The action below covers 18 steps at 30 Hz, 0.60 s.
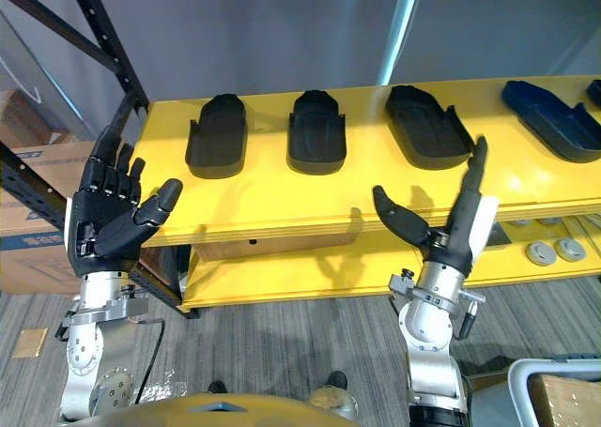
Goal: Walk over and take three plastic housings, then place them on the shelf
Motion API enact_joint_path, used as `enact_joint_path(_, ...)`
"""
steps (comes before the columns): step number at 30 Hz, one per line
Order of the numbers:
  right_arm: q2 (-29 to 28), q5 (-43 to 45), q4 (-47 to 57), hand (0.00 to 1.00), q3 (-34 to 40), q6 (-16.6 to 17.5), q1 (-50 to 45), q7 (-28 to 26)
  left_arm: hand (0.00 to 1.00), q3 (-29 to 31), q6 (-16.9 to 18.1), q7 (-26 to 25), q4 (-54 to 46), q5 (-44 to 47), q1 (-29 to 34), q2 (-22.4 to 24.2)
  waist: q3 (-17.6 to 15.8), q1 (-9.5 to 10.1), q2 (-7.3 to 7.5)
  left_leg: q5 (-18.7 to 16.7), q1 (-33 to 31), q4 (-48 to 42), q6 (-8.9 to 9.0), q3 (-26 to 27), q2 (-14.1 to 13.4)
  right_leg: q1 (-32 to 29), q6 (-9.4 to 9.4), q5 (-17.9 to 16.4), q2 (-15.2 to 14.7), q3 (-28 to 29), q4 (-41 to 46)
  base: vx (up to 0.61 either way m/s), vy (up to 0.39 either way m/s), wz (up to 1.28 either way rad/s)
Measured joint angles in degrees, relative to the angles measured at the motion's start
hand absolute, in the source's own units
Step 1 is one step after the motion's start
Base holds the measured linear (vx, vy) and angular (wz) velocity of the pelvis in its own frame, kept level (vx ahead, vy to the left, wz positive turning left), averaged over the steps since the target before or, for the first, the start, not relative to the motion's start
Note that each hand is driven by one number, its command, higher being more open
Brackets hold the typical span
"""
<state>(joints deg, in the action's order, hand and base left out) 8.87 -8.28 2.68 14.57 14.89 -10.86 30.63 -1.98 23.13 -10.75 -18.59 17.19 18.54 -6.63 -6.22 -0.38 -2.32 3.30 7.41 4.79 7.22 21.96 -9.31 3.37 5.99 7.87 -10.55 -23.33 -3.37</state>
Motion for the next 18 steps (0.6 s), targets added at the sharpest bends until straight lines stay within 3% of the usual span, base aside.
enact_joint_path(2,-2.17,2.55,-5.25,1.00,3.44,0.03,-1.30,3.44,1.00,2.48,-0.07,-5.55,2.84,-7.03,0.34,0.11,0.36,-0.13,0.11,-0.09,0.03,0.00,0.12,0.08,-0.12,-0.03,-0.02,0.01,0.14,0.03,-0.03,0.03,-0.005,-0.07)
enact_joint_path(4,-4.70,5.17,-11.97,1.00,6.80,0.18,-3.98,8.82,1.00,5.75,0.01,-14.56,6.14,-18.10,2.59,1.30,0.57,-0.48,-0.04,-0.34,0.05,-0.01,0.29,0.28,-0.28,-0.07,-0.01,0.01,0.32,0.12,-0.11,0.05,-0.004,-0.03)
enact_joint_path(8,-6.85,9.43,-25.12,1.00,10.62,0.50,-6.10,14.31,1.00,6.88,0.40,-24.88,14.12,-27.86,5.58,3.30,0.91,-0.38,-0.39,-0.65,0.05,0.00,0.42,0.40,-0.36,0.20,0.01,0.02,0.50,0.06,-0.76,0.01,0.000,-0.01)
enact_joint_path(13,-9.33,14.81,-33.94,1.00,9.39,0.65,-7.64,14.68,1.00,4.57,0.79,-30.09,28.20,-31.10,6.75,5.10,0.98,0.21,-0.18,-0.77,1.37,0.03,0.44,0.38,-0.47,1.59,-0.09,-0.16,0.53,-0.20,-0.79,0.00,0.003,0.01)
enact_joint_path(16,-10.02,19.22,-41.51,1.00,7.14,0.59,-7.47,9.35,1.00,3.30,0.90,-28.80,38.31,-30.36,6.82,5.18,2.64,0.51,1.23,-0.90,1.48,0.22,0.33,0.03,-0.39,1.96,-0.12,-0.70,0.41,-0.80,-0.79,-0.01,0.013,0.07)
enact_joint_path(18,-10.38,21.81,-49.00,1.00,7.10,0.39,-6.27,1.93,1.00,2.67,0.93,-25.89,45.68,-28.49,6.67,5.35,3.30,0.91,1.86,-1.12,1.47,0.25,0.01,-0.40,-0.28,2.33,-0.31,-0.98,0.25,-1.39,-0.81,-0.02,0.018,0.10)
